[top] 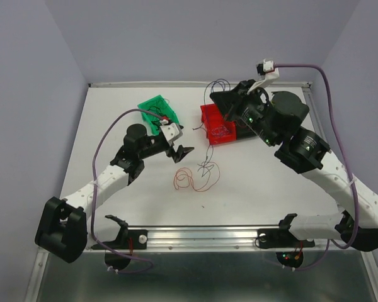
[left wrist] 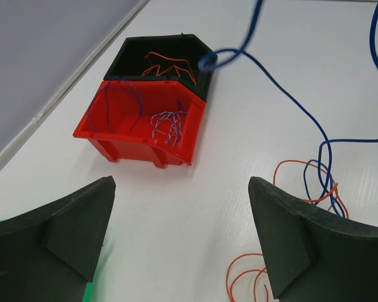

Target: Untangle the cables

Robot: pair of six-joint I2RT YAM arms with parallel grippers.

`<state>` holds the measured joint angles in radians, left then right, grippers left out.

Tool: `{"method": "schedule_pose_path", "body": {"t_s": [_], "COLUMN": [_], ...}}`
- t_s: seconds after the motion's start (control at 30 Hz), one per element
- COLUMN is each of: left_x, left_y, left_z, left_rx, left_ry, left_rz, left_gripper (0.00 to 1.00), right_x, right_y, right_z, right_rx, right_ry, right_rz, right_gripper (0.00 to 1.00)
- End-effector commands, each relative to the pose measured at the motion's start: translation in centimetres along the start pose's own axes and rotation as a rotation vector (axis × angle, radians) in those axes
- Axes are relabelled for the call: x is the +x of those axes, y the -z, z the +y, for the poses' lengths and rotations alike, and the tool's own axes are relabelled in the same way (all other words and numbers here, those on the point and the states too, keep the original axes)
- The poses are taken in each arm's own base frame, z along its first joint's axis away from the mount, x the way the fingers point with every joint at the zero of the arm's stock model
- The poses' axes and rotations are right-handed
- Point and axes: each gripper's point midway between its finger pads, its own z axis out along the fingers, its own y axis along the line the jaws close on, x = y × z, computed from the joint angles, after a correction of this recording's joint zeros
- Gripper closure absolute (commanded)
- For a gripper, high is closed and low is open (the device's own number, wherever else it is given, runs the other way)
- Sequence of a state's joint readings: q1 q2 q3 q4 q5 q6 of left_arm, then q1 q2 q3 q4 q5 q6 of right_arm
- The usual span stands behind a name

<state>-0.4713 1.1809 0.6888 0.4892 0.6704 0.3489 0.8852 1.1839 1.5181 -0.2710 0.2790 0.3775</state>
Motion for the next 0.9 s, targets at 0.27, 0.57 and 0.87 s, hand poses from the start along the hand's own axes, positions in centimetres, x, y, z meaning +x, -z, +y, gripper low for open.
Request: {"method": "schedule_pose_path", "body": {"t_s": [0.27,0.57,0.87], "left_x": [-3.8,-5.2,-2.2], "left_y": [-0.4,1.3,-0.6], "left_z": [-1.8,-4.4,-5.7], "left_rx": [0.091,0.145,0.162], "left_ry": [0.046,0.029,0.046], "left_rz": [-0.180,-0.342,-0.266], "left_gripper": [0.01,0.01,0.01], "right_x": [-11.2,-13.3,-16.1], "right_y": [-0.1,-0.7,0.2], "right_z": [2.6,3.8,4.0], "right_rx": [0.000,-0.034,-0.034], "right_ry": [-0.020,-0.062,-0.112], "right_rz": [-0.304,-0.370,-0.479], "right_gripper": [0.99,0.99,0.99]}}
